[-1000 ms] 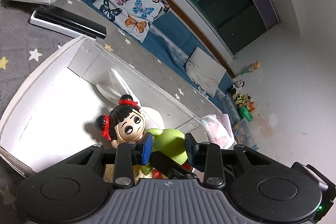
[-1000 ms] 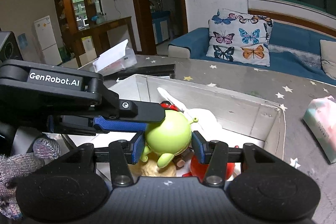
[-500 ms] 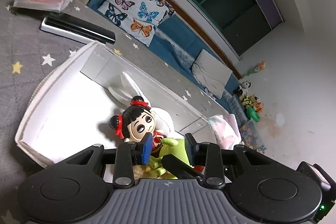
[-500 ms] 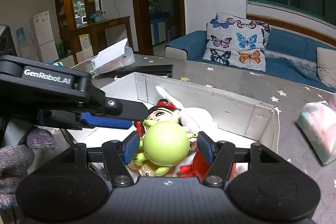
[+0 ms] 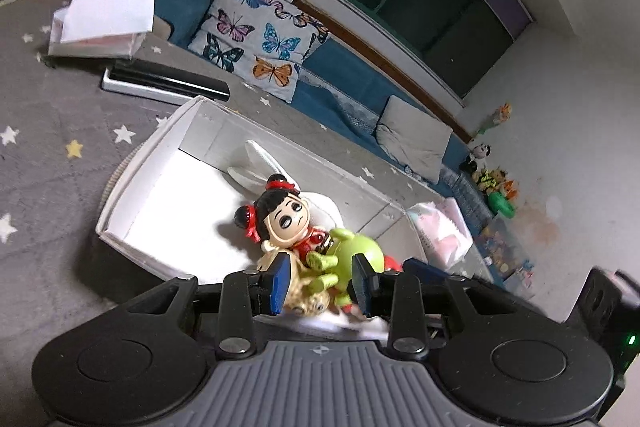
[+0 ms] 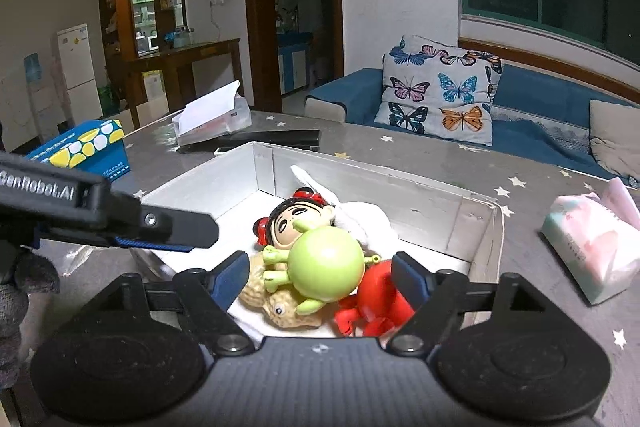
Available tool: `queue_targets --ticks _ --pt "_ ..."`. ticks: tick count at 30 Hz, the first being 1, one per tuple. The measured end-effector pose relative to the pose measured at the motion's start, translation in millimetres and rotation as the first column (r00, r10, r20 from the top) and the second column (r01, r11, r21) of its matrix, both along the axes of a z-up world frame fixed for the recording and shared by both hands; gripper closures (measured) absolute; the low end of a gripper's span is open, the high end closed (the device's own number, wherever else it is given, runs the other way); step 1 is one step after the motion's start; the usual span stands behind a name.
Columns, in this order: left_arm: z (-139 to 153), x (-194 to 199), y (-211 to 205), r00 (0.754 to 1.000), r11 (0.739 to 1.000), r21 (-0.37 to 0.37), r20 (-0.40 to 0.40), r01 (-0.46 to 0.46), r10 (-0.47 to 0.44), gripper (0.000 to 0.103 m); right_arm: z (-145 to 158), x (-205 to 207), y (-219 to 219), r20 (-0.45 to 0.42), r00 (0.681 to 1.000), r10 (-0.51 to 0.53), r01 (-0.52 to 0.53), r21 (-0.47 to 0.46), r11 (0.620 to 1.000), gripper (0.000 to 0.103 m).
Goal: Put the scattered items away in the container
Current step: 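Open the left gripper and withdraw it from the box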
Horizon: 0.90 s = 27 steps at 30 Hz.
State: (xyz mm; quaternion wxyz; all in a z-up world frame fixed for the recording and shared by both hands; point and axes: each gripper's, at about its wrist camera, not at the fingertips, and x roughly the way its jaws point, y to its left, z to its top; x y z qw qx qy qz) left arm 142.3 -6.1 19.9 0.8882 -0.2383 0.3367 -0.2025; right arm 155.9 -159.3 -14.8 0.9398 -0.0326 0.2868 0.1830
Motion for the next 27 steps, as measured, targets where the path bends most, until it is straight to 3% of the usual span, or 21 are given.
queue_targets --ticks 12,22,27 --pt "1.9 -52.1 -10.2 0.997 0.982 0.188 0.071 -0.027 0.014 0.066 8.0 -51.5 -4.0 0.041 0.999 -0.011 0.01 0.025 1.0 0.01" --pt "-11.8 -85.6 -16.8 0.996 0.934 0.349 0.077 -0.073 0.049 0.066 -3.4 -94.9 -3.3 0.032 0.999 -0.022 0.022 0.007 1.0 0.0" --pt "-18.4 -96.4 -15.8 0.995 0.914 0.395 0.057 -0.094 0.078 0.066 -11.8 -111.4 -1.8 0.014 0.999 -0.031 0.031 0.012 0.999 0.0"
